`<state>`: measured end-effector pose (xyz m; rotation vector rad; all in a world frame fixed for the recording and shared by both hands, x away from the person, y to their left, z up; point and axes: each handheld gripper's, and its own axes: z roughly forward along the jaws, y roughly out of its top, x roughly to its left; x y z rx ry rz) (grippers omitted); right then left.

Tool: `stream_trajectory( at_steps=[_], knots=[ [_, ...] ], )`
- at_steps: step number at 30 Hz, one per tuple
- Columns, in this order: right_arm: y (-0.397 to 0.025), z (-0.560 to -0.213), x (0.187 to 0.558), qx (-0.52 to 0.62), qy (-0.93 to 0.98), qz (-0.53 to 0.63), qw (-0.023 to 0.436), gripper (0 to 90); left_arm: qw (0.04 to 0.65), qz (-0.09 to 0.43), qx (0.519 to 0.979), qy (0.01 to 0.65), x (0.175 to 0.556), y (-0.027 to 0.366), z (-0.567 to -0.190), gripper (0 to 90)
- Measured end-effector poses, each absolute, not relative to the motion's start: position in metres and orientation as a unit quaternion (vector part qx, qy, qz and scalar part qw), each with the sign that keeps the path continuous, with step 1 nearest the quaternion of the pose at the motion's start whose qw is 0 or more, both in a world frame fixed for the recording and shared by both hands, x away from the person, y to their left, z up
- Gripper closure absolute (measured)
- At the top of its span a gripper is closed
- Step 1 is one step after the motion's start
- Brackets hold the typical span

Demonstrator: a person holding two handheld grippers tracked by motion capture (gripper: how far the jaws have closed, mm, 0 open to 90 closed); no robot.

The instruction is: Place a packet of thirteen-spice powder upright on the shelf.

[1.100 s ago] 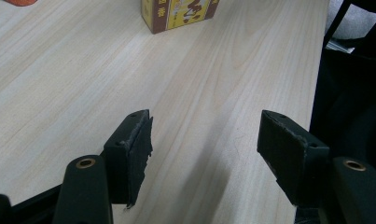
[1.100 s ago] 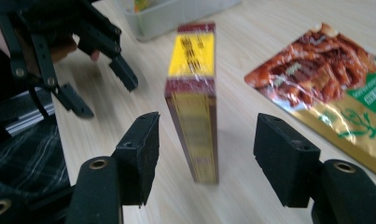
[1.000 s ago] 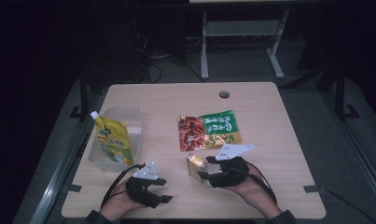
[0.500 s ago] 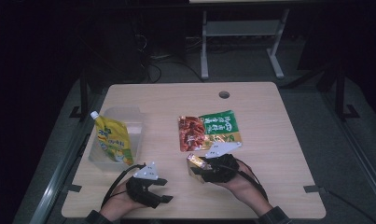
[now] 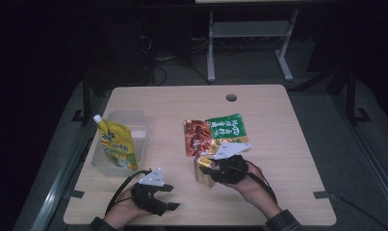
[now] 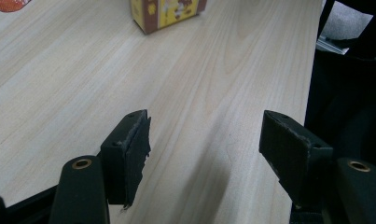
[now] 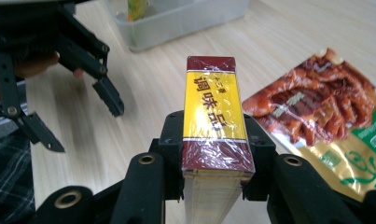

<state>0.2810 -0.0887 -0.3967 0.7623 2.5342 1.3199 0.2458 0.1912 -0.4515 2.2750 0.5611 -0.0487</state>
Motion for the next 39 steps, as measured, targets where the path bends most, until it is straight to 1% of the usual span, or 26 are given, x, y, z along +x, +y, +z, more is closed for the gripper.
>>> stream_trajectory(
  at_steps=[5, 11, 14, 17, 22, 28, 33, 39],
  knots=[
    [-0.087, -0.390, 0.290, 0.245, 0.852, 0.453, 0.093, 66.6, 0.389, -0.021, 0.895, 0.216, 0.246, 0.191, -0.450, 32.5],
    [-0.077, -0.383, 0.309, 0.231, 0.851, 0.463, 0.088, 66.6, 0.392, -0.023, 0.895, 0.211, 0.246, 0.191, -0.450, 32.4],
    [-0.066, -0.379, 0.321, 0.218, 0.853, 0.466, 0.089, 66.5, 0.396, -0.023, 0.893, 0.212, 0.246, 0.191, -0.451, 32.2],
    [-0.056, -0.376, 0.330, 0.210, 0.858, 0.461, 0.079, 66.5, 0.399, -0.020, 0.891, 0.215, 0.246, 0.191, -0.451, 31.5],
    [-0.043, -0.373, 0.343, 0.197, 0.860, 0.465, 0.077, 66.6, 0.396, -0.019, 0.894, 0.211, 0.247, 0.191, -0.451, 31.4],
    [-0.023, -0.370, 0.364, 0.182, 0.859, 0.471, 0.084, 66.5, 0.394, -0.028, 0.894, 0.213, 0.246, 0.190, -0.451, 31.4],
    [-0.003, -0.360, 0.382, 0.161, 0.857, 0.484, 0.075, 66.5, 0.395, -0.029, 0.893, 0.212, 0.247, 0.190, -0.451, 31.3],
    [0.017, -0.352, 0.393, 0.138, 0.859, 0.489, 0.066, 66.5, 0.394, -0.024, 0.896, 0.201, 0.248, 0.191, -0.450, 31.3]
  ],
)
